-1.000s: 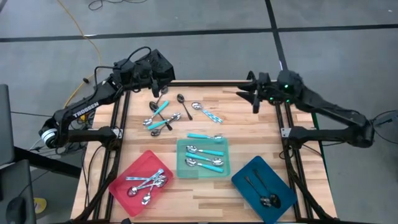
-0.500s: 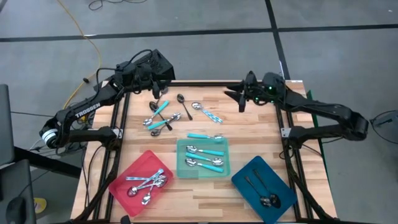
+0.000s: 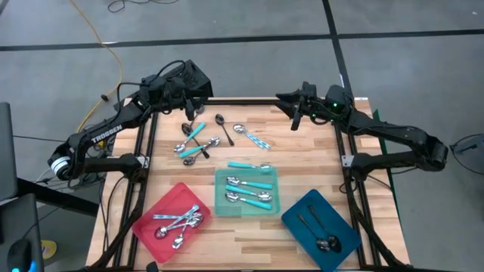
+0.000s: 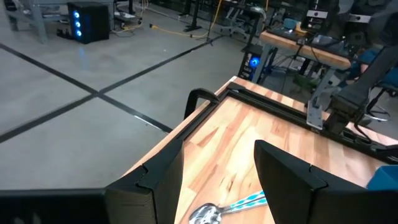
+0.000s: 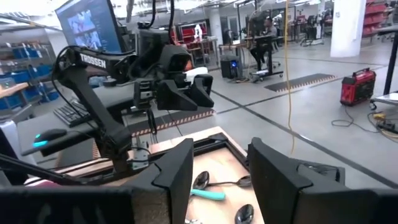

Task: Sort silverware by color (type)

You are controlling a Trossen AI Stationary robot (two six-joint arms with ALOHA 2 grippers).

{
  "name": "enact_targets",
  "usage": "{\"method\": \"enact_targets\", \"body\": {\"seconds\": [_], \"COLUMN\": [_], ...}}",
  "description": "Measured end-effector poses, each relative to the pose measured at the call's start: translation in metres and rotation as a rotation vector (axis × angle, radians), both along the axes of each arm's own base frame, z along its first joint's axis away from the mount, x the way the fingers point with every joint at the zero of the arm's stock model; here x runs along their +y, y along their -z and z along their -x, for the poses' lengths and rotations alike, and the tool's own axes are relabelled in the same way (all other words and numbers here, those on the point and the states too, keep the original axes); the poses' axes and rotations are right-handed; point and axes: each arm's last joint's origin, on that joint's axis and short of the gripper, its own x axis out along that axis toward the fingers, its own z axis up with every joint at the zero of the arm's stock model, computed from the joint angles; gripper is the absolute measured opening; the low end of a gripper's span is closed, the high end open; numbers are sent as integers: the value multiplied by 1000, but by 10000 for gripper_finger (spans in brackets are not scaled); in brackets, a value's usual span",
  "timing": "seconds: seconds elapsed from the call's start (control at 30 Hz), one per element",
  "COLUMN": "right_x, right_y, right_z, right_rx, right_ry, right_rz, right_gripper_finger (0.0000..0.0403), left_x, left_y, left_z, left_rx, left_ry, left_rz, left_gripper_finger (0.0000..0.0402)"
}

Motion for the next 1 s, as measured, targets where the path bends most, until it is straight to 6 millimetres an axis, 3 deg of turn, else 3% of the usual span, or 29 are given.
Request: {"method": "enact_targets", "body": {"seconds": [0.33, 0.67, 1.0], "right_x": [16, 27, 31], "right_y": [7, 8, 9], "right_z": [-8, -13, -14], "right_rx": [47, 54, 64], "right_ry": [-70, -105, -118], "right_rz": [-86, -112, -115], "right_gripper_finger": [173, 173, 173], "left_x": [-4, -23, -21], "left_y": [2, 22, 6], "left_z": [-3, -10, -16], "left_rx": [-16, 195, 60], "left_ry": [-4, 49, 67], "left_rz": [97, 160, 43], "left_gripper_finger": [181, 181, 181]}}
